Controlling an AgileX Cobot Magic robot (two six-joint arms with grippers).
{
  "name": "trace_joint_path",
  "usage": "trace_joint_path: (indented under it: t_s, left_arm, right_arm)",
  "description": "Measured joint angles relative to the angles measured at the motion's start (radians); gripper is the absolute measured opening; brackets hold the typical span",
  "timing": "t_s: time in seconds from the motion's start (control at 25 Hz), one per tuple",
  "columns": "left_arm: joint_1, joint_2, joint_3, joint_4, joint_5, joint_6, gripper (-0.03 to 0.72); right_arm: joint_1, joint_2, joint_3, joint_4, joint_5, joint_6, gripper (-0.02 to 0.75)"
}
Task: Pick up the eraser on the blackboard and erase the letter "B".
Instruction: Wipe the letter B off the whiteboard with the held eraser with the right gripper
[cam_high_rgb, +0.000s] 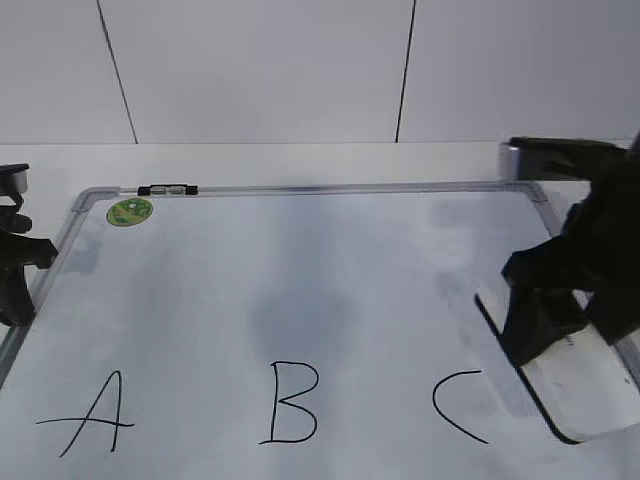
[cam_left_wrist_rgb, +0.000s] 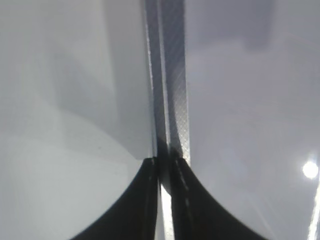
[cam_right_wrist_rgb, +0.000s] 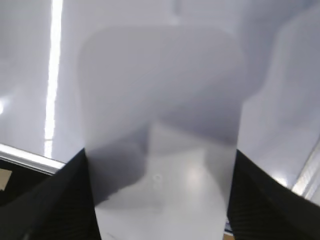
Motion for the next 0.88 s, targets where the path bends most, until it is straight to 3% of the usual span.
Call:
trace_joint_path:
  t_s: [0.2,0.36,0.88]
  left_arm:
    - [0.000,0.000,0.000,0.000,0.003,0.000,0.043]
    - [0.000,0.000,0.000,0.000,0.005,0.000,0.043]
    - [0.000,0.000,0.000,0.000,0.021,0.000,0.043]
  right_arm:
    - [0.188,0.056,-0.069,-0.081,0.004,0.046,0.529]
    - [0.284,0.145,-0.151,-0.092,0.006,0.056,0.529]
    - [0.420,0.465,-0.417,-0.057,0.004,0.086,0.529]
